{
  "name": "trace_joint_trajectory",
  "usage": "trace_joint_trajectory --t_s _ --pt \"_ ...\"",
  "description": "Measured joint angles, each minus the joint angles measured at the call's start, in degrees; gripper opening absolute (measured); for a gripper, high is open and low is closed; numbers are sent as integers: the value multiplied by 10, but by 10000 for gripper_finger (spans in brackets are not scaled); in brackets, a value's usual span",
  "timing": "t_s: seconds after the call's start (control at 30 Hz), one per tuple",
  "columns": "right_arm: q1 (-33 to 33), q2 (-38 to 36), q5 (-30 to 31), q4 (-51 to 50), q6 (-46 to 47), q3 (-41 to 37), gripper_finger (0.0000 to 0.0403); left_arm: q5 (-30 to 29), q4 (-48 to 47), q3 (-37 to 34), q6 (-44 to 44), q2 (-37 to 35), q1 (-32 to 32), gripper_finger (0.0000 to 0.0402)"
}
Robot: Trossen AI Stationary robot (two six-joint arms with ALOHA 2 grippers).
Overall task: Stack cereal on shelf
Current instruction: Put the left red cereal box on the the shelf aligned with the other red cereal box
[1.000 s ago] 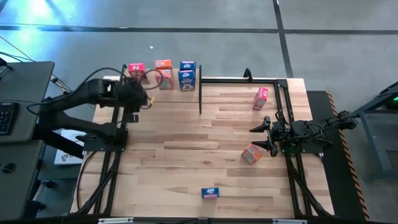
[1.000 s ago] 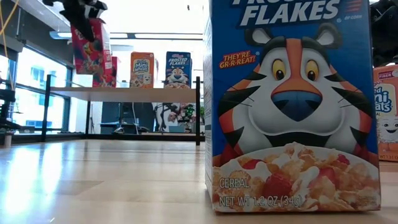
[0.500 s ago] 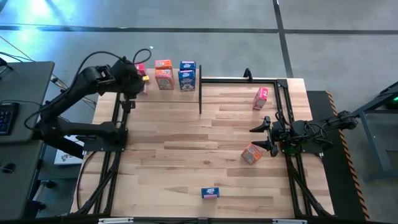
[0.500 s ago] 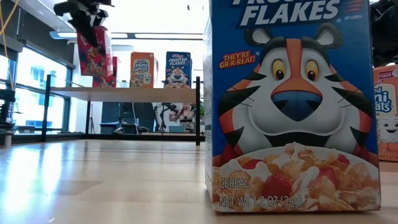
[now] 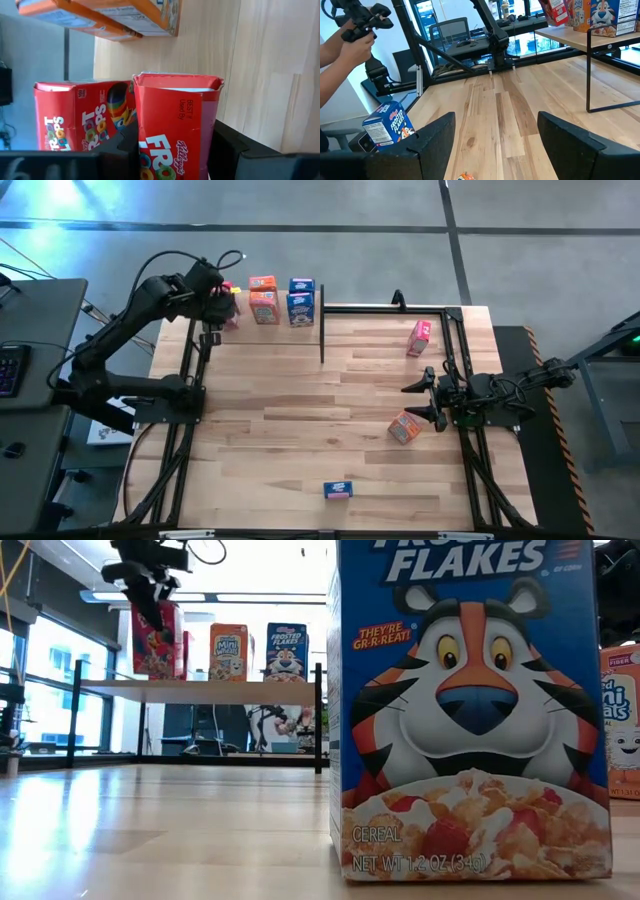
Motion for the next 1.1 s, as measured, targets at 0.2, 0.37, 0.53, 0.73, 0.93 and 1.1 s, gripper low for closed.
trace_joint_trajectory --t_s 0.2,0.37,0.53,0.73,0.93,1.1 --pt "0 0 0 0 0 0 275 28 2 0 8 18 31 145" --pt "0 0 0 0 0 0 275 42 4 0 17 25 48 145" --pt "0 0 0 0 0 0 275 64 13 0 26 25 65 151" --pt "0 0 0 0 0 0 275 64 19 0 27 25 73 174" --pt "0 0 0 0 0 0 275 66 19 0 41 25 75 180" --pt "0 0 0 0 0 0 275 66 24 0 47 25 75 180"
